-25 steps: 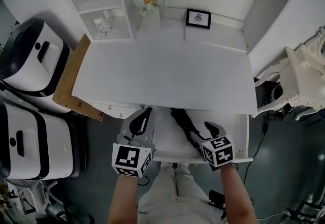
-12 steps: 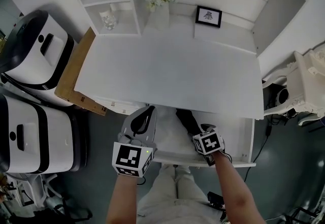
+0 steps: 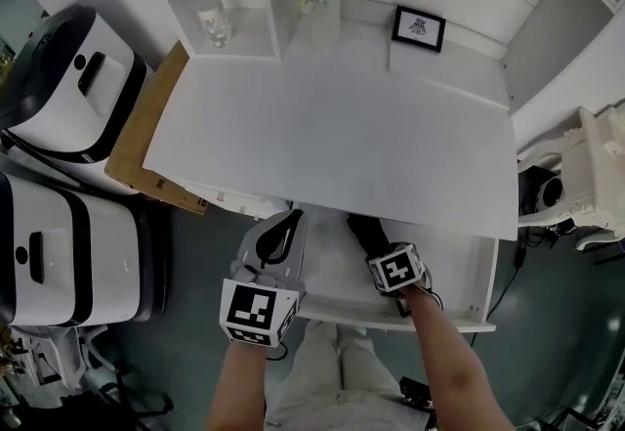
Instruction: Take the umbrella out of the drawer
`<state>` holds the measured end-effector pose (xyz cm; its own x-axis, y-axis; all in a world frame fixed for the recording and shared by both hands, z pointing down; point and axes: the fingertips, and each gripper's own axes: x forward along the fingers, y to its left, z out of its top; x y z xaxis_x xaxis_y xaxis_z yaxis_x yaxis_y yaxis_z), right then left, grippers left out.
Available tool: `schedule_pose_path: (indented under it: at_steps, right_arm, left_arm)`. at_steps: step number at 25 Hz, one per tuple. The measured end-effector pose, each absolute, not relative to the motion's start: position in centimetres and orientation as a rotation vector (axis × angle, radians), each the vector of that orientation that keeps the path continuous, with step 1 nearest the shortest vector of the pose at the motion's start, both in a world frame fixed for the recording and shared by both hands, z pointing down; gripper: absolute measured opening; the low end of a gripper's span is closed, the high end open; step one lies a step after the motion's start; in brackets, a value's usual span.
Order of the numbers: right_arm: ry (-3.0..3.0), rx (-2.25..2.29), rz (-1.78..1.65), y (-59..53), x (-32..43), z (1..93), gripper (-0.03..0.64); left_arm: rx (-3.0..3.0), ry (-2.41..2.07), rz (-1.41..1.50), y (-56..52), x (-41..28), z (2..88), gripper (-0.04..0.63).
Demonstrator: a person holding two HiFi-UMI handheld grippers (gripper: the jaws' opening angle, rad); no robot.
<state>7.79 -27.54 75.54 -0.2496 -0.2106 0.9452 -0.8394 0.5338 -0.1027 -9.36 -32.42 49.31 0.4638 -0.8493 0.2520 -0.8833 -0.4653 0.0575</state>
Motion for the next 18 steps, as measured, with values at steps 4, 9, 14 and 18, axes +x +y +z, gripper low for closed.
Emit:
schedule_pose_path:
  at_steps: [4,9,14,18]
  right_arm:
    - [-1.75,0.826,0.795,-27.4,7.1,76.9,0.273]
    - [-1.745,0.791,0.704,-27.5,6.4,77.7,0.272]
    - [-1.738,0.771,0.669,-27.3,6.8,77.5,0.259]
    - [-1.751,0.731,0.641,-26.6,6.7,77.2,0.258]
  left_arm:
    - [2.518,-1.52,0.295,-32.5,-9.6,49.8,0.009]
    - [2.502,-1.54,0.312,-32.4,-10.2,50.0,0.009]
    - [2.496,-1.552,0.323,-32.2,-10.5,49.9,0.009]
    - [2.492,-1.564,0.319,-32.1,-10.7,49.6,0.009]
